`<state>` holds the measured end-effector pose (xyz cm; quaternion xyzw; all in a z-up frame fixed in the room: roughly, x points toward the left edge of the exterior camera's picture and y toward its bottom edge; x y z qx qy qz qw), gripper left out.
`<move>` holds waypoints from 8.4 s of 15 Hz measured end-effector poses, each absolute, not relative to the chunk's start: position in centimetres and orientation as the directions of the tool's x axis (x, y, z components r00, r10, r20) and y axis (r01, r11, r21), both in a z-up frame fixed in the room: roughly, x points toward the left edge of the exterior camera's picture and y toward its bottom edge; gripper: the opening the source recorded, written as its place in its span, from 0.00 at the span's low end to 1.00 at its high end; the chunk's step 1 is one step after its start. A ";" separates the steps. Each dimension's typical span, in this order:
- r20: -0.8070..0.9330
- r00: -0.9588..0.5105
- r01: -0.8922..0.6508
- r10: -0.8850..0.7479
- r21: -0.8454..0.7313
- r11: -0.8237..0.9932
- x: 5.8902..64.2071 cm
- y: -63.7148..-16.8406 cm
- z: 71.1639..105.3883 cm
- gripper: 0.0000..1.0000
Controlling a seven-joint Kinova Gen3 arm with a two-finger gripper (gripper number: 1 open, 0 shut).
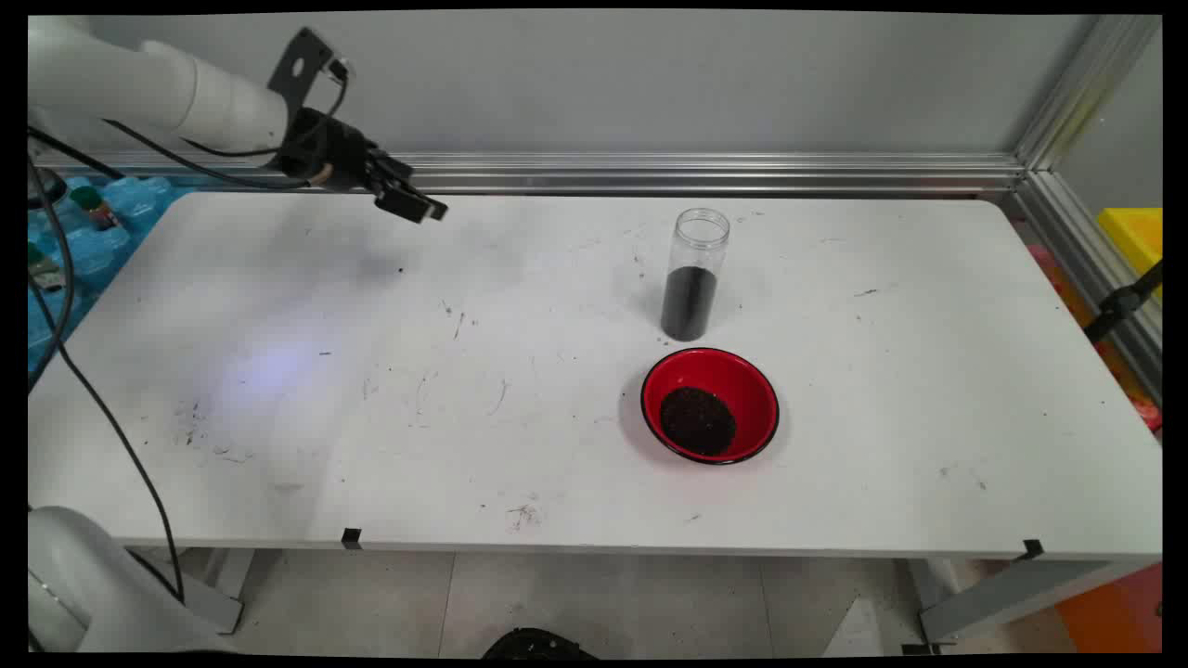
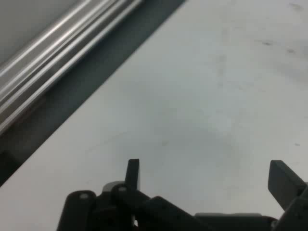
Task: Pick up the black seasoning powder from the table, then pour the black seasoning powder in the red bowl
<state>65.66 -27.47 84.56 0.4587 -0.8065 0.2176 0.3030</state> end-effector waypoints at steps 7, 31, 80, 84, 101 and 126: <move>0.677 -0.601 -0.671 -0.425 -0.138 0.728 60.9 -28.9 84.6 1.00; 0.741 -0.635 -0.411 -0.217 -0.087 0.908 47.3 -40.0 78.1 1.00; 0.653 -0.665 0.014 0.363 -0.475 0.880 40.1 -38.3 79.0 0.00; 0.577 -0.671 0.099 0.466 -0.554 0.827 39.2 -37.6 78.6 0.00; 0.168 -0.644 0.384 0.746 -0.772 0.506 35.9 -37.6 77.4 0.00; -0.361 -0.446 0.640 0.819 -0.768 0.010 34.2 -37.1 77.1 0.00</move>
